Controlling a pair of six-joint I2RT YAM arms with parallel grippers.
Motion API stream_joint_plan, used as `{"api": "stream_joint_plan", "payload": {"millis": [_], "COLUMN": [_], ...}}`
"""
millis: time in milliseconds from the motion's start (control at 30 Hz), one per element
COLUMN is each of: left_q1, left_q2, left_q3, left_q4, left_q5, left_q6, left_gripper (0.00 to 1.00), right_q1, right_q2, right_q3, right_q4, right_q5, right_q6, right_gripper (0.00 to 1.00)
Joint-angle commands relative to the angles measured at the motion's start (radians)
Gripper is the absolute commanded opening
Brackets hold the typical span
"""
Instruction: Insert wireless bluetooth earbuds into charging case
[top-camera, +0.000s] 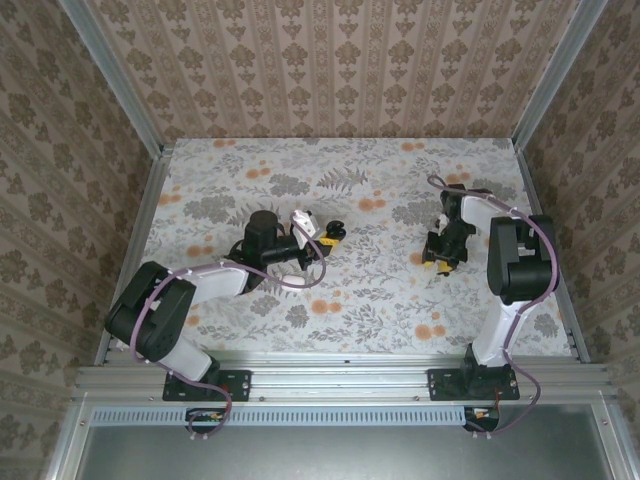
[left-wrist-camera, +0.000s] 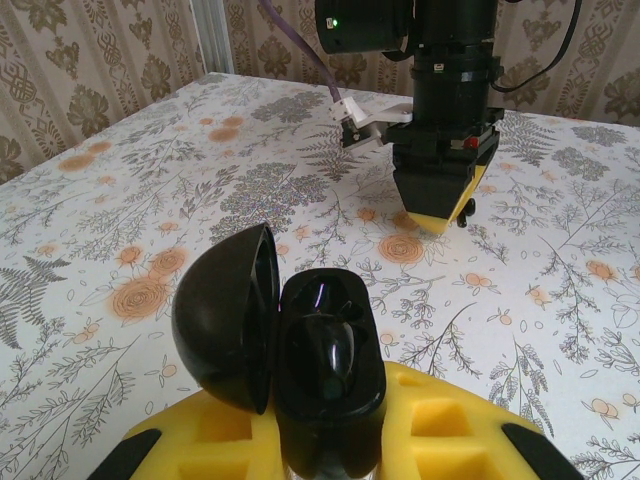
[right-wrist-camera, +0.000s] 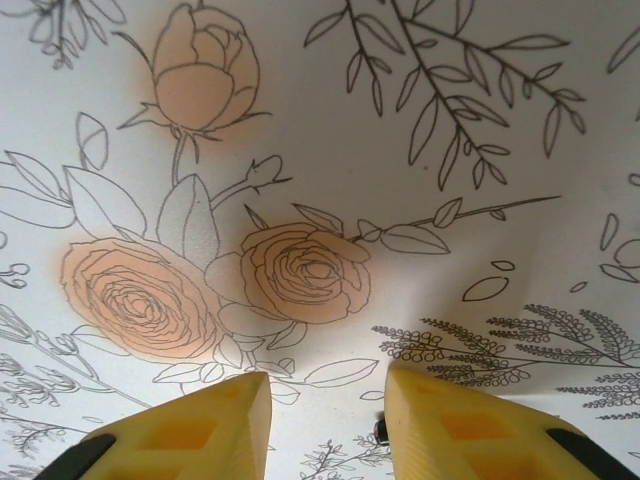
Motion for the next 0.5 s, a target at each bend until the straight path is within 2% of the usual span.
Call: {"api": "stream_joint_plan", "payload": {"millis": [0,467], "left_q1": [0.004,-0.001], "left_q2": [-0.028,-0.043], "left_q3": [0.002,-0.007], "left_q4": [0.001,-0.003], "left_q5": [0.018,0.026], "left_q6": [-0.015,-0.021], "left_gripper": [0.08,0.07], "right_q1": [0.026,0.048], "right_q2": [-0.018,-0.157], "right_q3": [-0.044,-0.08], "right_q4": [-0.088,-0.136], "right_q5": [0.002,0.042], "right_q6": [-0.024,0.004], "right_gripper": [0.35,0.35]}}
